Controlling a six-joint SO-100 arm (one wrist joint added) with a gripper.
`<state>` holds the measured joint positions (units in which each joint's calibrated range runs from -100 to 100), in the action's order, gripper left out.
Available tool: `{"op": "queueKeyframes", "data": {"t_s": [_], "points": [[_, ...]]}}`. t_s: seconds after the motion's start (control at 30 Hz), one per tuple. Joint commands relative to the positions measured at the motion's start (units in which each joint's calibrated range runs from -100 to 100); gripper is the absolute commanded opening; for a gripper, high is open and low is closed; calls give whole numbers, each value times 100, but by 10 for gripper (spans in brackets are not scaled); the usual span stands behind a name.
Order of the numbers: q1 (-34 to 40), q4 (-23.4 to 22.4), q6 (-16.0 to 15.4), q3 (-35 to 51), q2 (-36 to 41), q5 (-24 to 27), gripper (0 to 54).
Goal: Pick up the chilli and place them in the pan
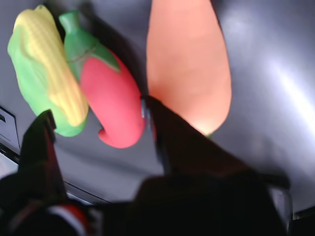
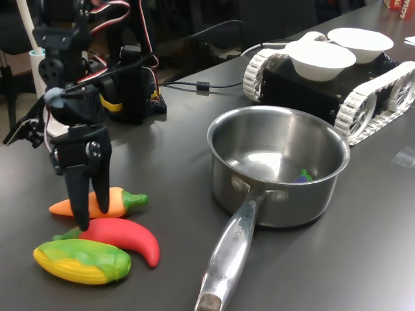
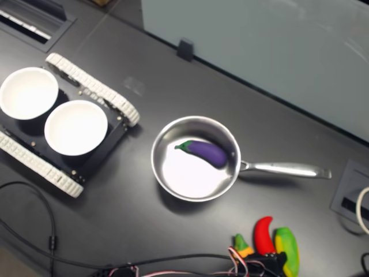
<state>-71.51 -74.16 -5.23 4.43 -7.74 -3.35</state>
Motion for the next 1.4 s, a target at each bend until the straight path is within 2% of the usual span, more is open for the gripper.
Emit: {"op": "queueKeyframes", "data": {"t_s": [0.0,0.27,0.57,0.7,1.37], "points": [[-166,-230,112,679,-40,-10,260],[-17,-384,103,979,-335,-39,261],[362,-503,112,915,-310,-176,260],[603,-503,271,797,-259,-195,258],[706,-435,280,579,-453,-151,256]]}}
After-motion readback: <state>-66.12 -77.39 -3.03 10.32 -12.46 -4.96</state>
